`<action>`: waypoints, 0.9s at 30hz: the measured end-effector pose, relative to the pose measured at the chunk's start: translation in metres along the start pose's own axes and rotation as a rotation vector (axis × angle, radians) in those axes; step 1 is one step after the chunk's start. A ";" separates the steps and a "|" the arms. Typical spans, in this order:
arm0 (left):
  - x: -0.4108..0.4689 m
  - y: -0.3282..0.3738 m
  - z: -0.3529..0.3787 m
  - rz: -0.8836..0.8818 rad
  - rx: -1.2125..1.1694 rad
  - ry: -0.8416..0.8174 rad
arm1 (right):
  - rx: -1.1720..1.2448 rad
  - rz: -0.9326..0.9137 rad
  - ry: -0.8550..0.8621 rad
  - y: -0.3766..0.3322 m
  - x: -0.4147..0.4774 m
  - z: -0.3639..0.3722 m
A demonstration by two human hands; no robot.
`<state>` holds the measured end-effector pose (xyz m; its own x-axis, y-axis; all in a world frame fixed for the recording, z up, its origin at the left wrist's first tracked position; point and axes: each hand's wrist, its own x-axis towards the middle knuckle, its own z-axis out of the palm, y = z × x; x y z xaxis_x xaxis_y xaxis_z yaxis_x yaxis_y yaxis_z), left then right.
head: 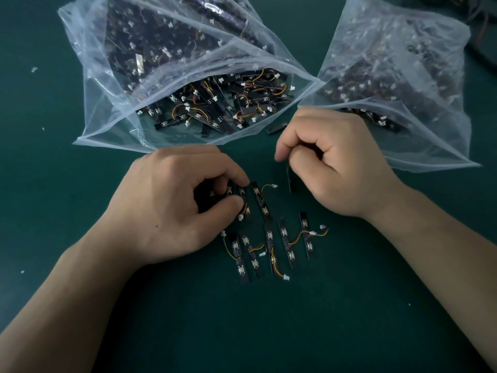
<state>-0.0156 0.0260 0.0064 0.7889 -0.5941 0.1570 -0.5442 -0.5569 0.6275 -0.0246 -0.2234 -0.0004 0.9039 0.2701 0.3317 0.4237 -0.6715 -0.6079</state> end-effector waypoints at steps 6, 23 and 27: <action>0.000 0.000 0.000 0.001 0.003 -0.001 | 0.000 0.014 -0.035 0.000 0.000 -0.002; 0.000 0.000 0.000 0.000 0.003 -0.004 | 0.024 0.020 -0.108 0.006 -0.003 -0.001; 0.000 0.000 0.001 0.000 0.007 -0.003 | -0.027 0.020 -0.118 0.006 -0.002 0.000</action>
<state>-0.0156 0.0259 0.0056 0.7879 -0.5960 0.1548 -0.5463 -0.5606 0.6223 -0.0239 -0.2281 -0.0044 0.9133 0.3350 0.2316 0.4055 -0.6952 -0.5935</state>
